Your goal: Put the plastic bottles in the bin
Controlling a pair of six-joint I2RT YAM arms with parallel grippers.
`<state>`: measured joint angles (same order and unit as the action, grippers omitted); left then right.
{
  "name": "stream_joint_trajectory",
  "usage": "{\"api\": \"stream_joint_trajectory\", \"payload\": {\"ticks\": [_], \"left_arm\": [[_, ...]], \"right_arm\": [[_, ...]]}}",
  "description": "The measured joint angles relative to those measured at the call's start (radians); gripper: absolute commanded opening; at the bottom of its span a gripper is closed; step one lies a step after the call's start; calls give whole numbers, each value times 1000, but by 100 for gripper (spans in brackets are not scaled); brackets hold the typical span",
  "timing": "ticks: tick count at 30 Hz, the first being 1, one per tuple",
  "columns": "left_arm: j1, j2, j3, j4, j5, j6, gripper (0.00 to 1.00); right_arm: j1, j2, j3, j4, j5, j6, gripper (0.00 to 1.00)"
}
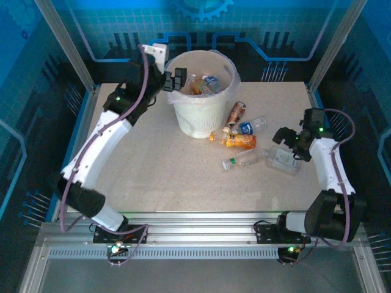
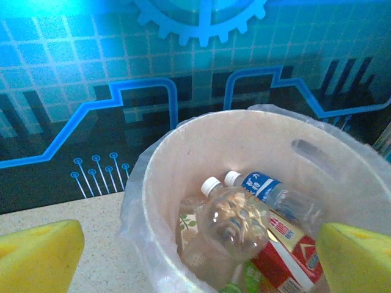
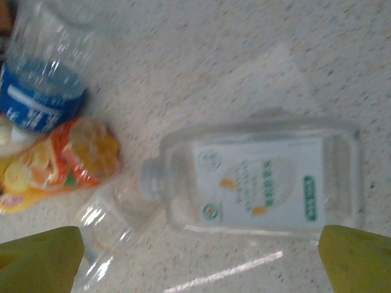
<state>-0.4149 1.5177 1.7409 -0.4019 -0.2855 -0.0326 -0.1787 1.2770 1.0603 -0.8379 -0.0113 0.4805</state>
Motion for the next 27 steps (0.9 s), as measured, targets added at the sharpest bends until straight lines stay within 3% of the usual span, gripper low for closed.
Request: {"api": "stream_joint_trajectory", "payload": {"ticks": [6, 11, 20, 27], "left_arm": [[-1, -193, -278, 121, 2, -92, 99], [-1, -272, -410, 164, -5, -151, 99], [-1, -319, -455, 190, -25, -192, 99], [-1, -326, -488, 190, -35, -205, 99]], "right_arm": [[187, -130, -90, -23, 41, 143, 100], [312, -167, -154, 1, 56, 282, 100], [470, -35, -166, 112, 89, 444, 100], [499, 109, -148, 171, 109, 486, 100]]}}
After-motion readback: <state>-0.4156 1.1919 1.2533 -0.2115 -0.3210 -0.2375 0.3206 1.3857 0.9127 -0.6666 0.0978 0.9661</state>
